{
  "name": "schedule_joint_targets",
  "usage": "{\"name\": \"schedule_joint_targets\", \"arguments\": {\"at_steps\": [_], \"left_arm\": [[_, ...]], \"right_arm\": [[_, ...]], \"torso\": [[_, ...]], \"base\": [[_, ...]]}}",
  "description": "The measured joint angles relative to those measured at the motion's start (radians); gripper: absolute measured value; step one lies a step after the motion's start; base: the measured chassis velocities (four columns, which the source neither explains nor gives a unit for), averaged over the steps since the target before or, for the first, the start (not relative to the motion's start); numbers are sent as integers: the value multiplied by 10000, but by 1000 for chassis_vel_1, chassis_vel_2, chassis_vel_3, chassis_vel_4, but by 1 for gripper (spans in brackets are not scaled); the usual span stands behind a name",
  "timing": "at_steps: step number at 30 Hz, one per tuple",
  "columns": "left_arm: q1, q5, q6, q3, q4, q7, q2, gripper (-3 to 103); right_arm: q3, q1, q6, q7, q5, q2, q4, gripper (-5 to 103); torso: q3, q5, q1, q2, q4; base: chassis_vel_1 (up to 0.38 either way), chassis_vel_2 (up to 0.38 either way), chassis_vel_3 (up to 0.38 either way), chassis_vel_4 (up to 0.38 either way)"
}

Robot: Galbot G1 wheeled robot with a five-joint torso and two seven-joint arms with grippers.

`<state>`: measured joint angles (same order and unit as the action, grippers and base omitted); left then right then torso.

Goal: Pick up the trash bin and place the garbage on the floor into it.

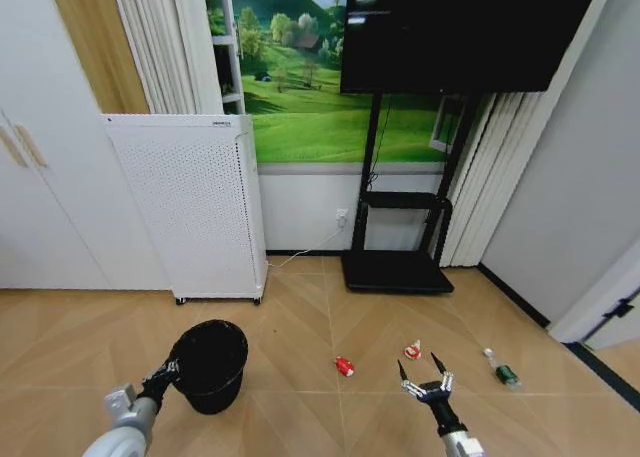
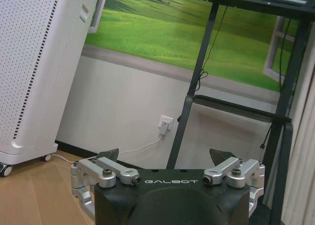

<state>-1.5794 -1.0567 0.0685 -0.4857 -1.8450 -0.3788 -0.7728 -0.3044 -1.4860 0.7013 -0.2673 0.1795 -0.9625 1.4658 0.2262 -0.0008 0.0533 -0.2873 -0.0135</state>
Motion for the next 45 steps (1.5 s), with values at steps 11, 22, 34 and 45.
{"name": "schedule_joint_targets", "arguments": {"at_steps": [11, 22, 34, 45], "left_arm": [[74, 171, 73, 160, 150, 91, -164, 7], [-349, 339, 93, -57, 85, 145, -71, 7], [-2229, 761, 192, -1279, -302, 344, 5, 7], [-3434, 1154, 277, -2352, -596, 570, -787, 7]], "right_arm": [[-87, 106, 739, 420, -137, -192, -653, 100], [277, -296, -711, -1312, -889, -146, -221, 100], [3876, 1720, -1423, -1543, 104, 114, -2069, 100], [6318, 4369, -592, 457, 860, -627, -5449, 100]], "torso": [[4, 9, 9, 2, -1], [-2, 8, -3, 0, -5], [0, 8, 0, 0, -4], [0, 9, 0, 0, 2]], "base": [[-220, 177, 184, -162], [23, -18, -34, 16], [0, 0, 0, 0], [0, 0, 0, 0]]}}
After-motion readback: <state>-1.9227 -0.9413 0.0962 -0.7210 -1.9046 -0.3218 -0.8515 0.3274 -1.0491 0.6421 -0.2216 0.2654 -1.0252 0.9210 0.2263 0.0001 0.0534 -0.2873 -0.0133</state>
